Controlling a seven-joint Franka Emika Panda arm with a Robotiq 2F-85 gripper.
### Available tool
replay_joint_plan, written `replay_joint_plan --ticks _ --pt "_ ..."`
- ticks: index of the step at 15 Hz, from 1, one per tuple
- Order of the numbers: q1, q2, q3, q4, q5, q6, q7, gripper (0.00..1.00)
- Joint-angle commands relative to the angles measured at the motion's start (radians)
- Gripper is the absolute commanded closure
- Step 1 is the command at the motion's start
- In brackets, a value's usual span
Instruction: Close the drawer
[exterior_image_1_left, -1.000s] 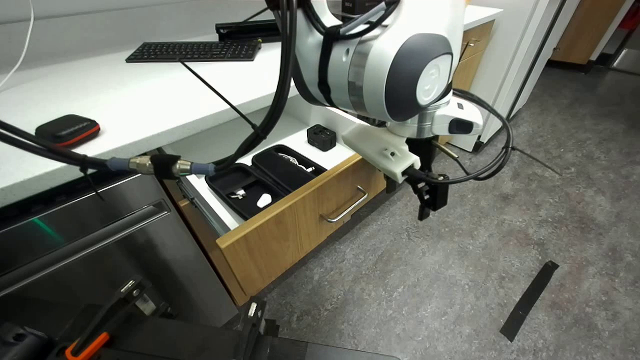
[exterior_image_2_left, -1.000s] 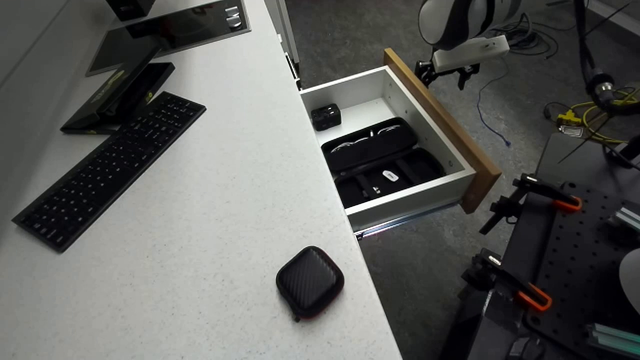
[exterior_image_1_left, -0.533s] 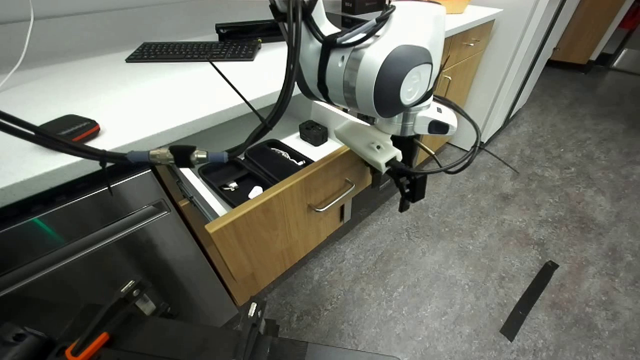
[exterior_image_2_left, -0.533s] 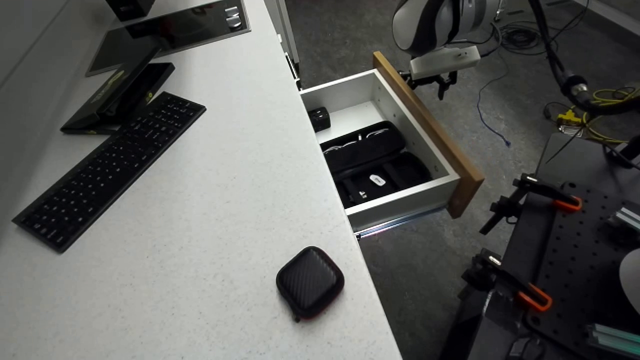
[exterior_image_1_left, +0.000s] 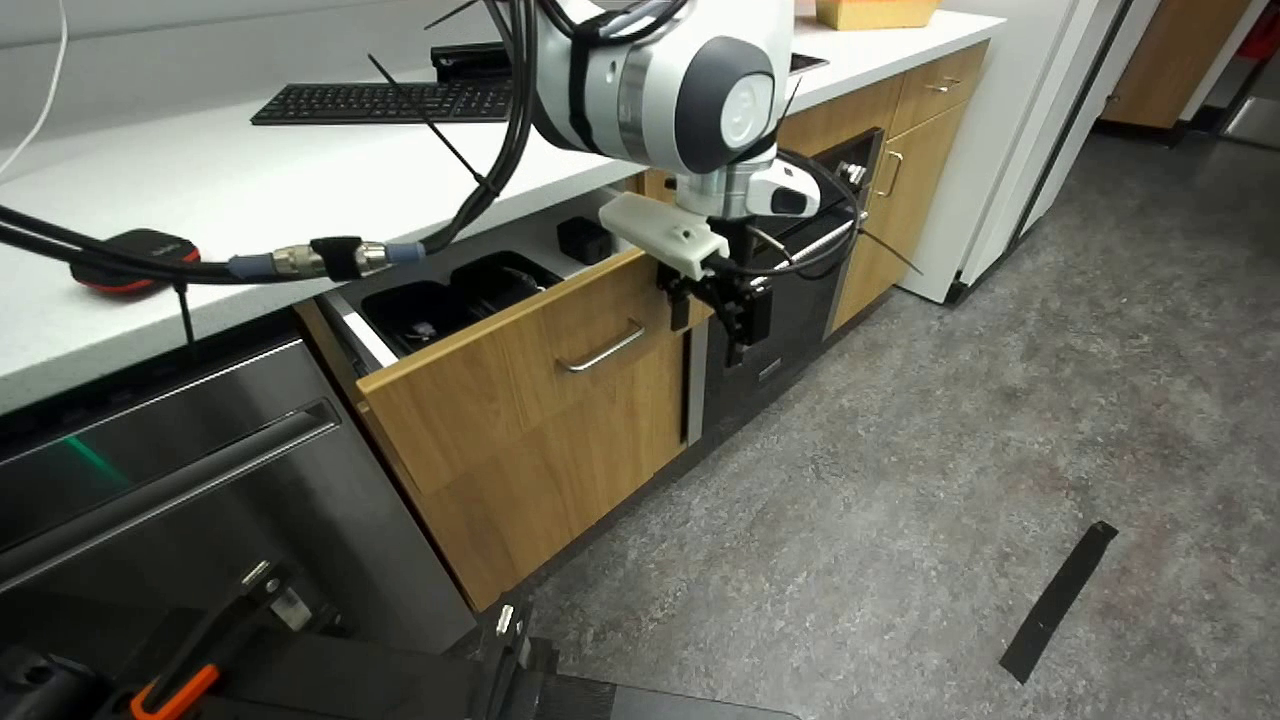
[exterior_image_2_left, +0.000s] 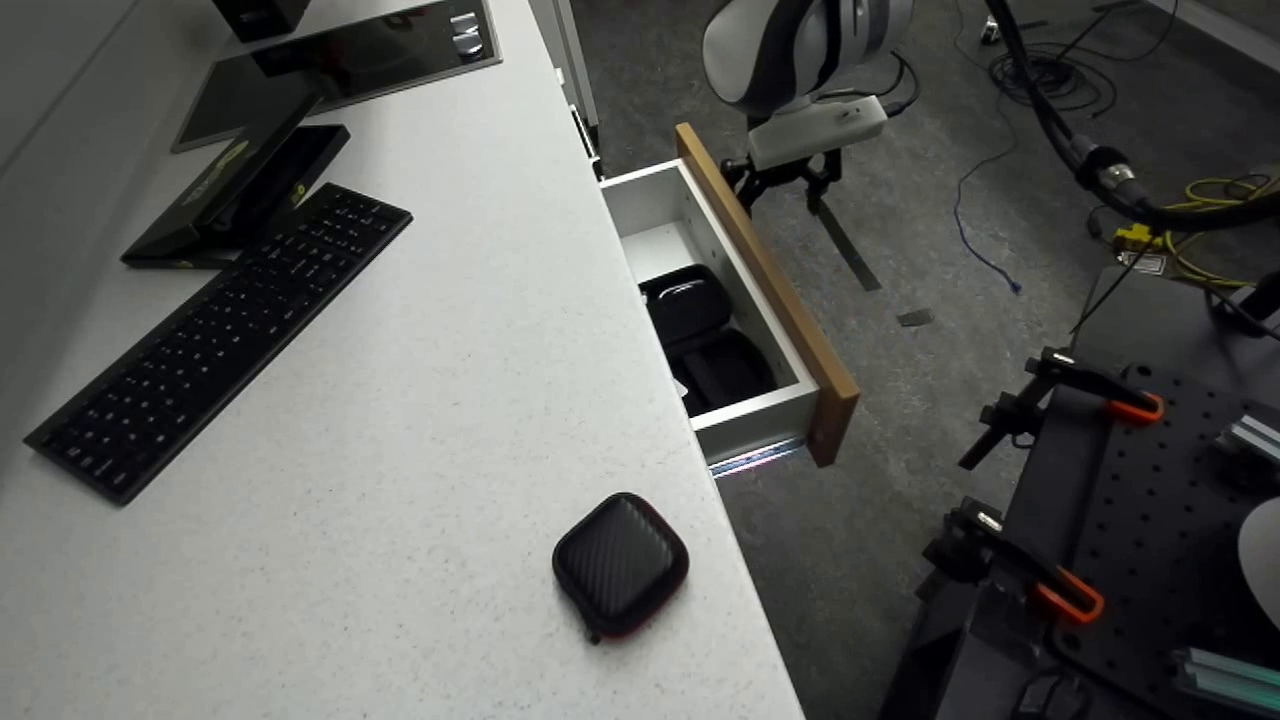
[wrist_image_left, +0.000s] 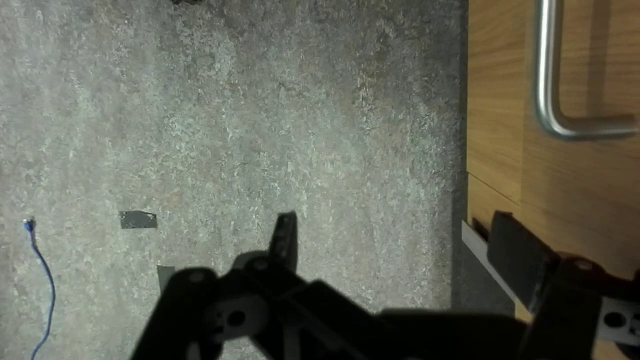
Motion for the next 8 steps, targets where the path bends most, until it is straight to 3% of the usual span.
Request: replay_joint_plan --ticks 1,8 --pt "0.026 0.003 -0.014 0.011 0.015 -0.020 -0.010 0.00" --pt "0.035 0.002 -0.014 0.018 0.013 -0.028 -0.009 0.00"
